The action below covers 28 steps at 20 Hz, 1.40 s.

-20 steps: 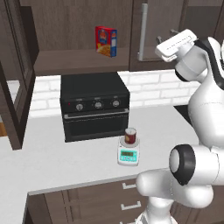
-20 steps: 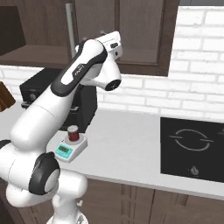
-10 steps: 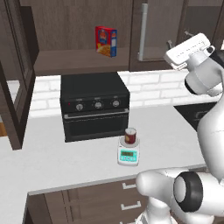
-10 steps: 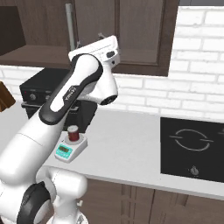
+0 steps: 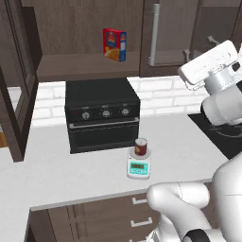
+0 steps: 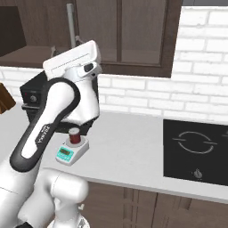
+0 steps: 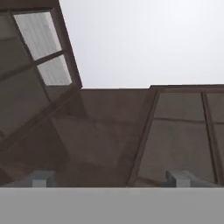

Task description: Pick the canned food and place it on the digital scale for weighing, and close the cabinet.

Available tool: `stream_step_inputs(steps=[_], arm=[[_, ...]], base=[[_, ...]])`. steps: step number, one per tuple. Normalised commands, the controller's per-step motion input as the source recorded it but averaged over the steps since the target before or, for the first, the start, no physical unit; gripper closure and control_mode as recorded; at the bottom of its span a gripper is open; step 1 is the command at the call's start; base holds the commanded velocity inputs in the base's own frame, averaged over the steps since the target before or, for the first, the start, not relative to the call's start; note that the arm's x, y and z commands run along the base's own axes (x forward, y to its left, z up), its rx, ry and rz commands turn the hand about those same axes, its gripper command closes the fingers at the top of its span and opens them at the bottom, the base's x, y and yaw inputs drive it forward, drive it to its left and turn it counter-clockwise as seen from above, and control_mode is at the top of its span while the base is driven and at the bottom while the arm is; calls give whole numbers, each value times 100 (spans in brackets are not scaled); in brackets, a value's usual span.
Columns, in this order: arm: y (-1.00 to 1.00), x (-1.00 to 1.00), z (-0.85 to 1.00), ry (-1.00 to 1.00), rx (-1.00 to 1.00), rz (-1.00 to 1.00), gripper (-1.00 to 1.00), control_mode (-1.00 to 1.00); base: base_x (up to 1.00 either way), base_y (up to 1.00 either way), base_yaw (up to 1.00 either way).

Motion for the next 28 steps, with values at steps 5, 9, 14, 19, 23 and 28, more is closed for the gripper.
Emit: stream_step_inputs(steps=[5,9,14,19,23,28], arm=[[83,-54,0,-3,19,-12,-100,-100],[61,-27,21,11,-2,-19,-100,-100],[41,-7,2,47,-27,-16,-100,-100],[9,-2,-1,18,-3,-1,-100,-100],[13,-22,-38,-9,6,4,-100,-100],[44,-21,-67,-21,6,9,-100,-100]], base=[[0,0,0],[0,0,0],[0,0,0],[0,0,0],[0,0,0],[0,0,0]])
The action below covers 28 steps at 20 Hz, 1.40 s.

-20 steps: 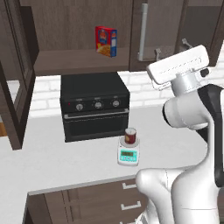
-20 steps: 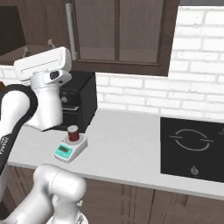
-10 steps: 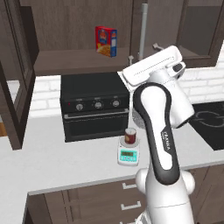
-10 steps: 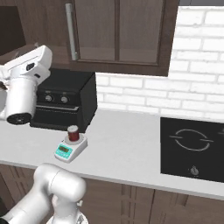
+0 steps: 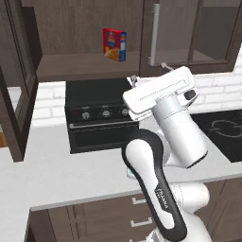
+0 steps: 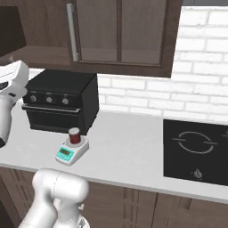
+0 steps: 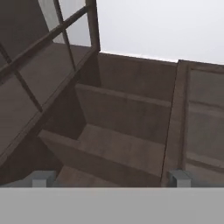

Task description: Pick the canned food and place it on the digital scale for weighing, and close the cabinet.

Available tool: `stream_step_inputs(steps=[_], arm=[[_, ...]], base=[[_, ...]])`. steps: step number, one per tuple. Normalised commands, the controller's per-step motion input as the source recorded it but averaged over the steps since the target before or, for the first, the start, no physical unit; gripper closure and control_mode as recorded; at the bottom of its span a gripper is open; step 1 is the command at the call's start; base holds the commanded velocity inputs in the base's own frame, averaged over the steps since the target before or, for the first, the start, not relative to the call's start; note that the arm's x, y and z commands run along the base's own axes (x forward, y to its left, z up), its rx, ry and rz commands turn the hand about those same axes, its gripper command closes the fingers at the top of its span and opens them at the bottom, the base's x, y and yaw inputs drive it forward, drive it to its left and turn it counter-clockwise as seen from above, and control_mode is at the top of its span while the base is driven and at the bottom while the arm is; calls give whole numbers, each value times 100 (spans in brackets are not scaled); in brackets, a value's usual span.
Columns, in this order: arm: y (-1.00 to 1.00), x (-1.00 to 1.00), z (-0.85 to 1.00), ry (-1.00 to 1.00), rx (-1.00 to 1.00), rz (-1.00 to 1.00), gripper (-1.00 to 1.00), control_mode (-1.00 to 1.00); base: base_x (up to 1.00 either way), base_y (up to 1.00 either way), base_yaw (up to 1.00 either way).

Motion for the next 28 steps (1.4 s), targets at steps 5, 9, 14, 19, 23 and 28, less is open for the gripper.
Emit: stream_step_inputs(steps=[5,9,14,19,23,28], arm=[[6,-15,-55,-14,9,6,-100,-100],[24,0,-23,0,13,1,-100,-100],[23,0,-44,0,3,0,-100,-100],[57,0,-36,0,0,0,-100,-100],[75,-38,-38,-11,0,0,-100,-100],[79,-60,-6,-14,0,0,-100,-100]], base=[[0,0,0],[0,0,0],[0,0,0],[0,0,0],[0,0,0],[0,0,0]])
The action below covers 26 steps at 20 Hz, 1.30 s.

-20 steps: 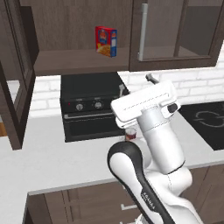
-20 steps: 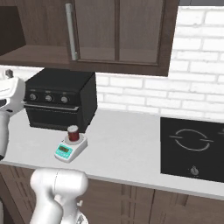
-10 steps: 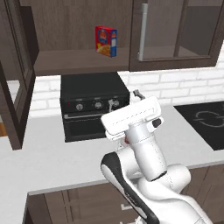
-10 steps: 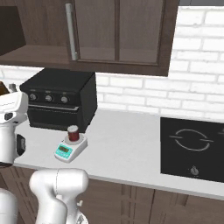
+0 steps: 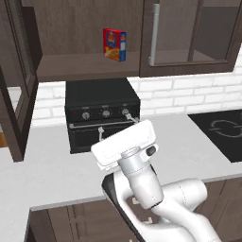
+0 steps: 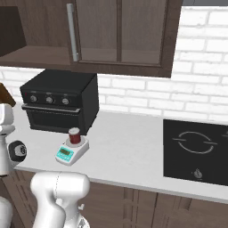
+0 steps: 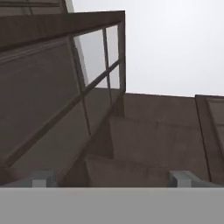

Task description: Pick the canned food and place it on the digital scale for weighing, and close the cabinet.

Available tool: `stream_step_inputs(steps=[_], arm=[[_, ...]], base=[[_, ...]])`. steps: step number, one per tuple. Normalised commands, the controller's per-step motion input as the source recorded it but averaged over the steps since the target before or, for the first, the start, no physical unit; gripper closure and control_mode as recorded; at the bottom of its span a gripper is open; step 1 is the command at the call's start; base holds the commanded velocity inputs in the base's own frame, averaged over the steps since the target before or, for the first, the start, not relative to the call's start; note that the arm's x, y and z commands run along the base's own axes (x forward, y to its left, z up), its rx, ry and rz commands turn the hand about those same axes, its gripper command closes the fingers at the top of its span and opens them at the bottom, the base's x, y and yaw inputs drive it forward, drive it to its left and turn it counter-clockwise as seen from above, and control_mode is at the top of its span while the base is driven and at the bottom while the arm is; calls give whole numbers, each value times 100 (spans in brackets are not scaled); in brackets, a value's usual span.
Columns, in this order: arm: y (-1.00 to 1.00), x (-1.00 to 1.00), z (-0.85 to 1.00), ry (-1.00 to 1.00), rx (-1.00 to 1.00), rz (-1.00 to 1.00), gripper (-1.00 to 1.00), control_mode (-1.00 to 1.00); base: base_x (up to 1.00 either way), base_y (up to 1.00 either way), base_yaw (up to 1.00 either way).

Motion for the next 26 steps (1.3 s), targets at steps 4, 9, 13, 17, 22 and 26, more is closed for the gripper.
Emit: stream_step_inputs(steps=[4,9,13,17,22,26], arm=[[96,-44,-2,-14,0,0,-100,-100],[75,-61,0,-13,0,0,-100,-100],[56,-71,0,-10,0,0,-100,-100],[79,-48,0,-2,1,0,-100,-100],[82,-9,0,-4,1,0,-100,-100],[82,0,0,0,2,0,-100,-100]], base=[[0,0,0],[0,0,0],[0,0,0],[0,0,0],[0,0,0],[0,0,0]])
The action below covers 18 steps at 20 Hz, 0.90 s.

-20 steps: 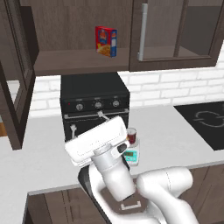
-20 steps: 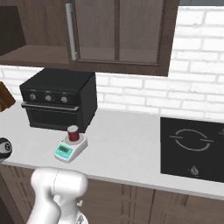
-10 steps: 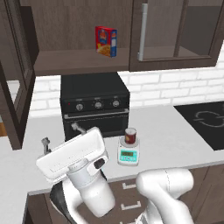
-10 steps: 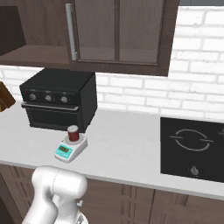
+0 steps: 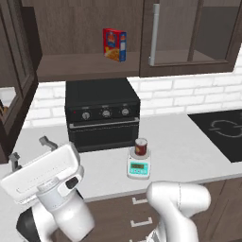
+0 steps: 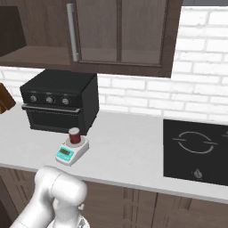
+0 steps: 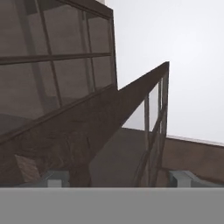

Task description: Pick the canned food and place it on the digital scale for weighing, and close the cabinet.

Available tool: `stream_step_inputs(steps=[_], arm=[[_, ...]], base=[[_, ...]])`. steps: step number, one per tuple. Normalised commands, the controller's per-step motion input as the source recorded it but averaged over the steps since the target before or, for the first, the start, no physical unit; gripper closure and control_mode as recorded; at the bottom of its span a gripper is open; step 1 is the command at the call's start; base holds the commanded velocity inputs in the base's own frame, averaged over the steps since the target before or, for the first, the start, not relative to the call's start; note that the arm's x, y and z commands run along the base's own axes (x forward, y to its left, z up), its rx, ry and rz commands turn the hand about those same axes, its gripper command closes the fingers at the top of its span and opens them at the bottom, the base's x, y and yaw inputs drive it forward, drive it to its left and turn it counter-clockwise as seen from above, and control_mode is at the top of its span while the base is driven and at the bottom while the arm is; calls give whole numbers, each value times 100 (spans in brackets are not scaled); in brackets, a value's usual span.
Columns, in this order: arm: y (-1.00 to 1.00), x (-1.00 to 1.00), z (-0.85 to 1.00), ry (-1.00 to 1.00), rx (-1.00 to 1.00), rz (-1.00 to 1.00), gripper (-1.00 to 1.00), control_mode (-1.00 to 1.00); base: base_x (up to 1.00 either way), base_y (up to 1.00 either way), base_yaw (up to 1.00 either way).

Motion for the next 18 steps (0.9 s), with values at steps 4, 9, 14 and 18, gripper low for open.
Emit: stream_step_inputs(steps=[4,9,14,18], arm=[[18,0,-5,16,1,1,-100,-100],[-22,-26,-26,24,4,6,-100,-100],[-5,-10,-34,15,7,7,-100,-100],[92,1,-19,0,2,7,-100,-100]], base=[[0,0,0],[0,0,0],[0,0,0],[0,0,0]])
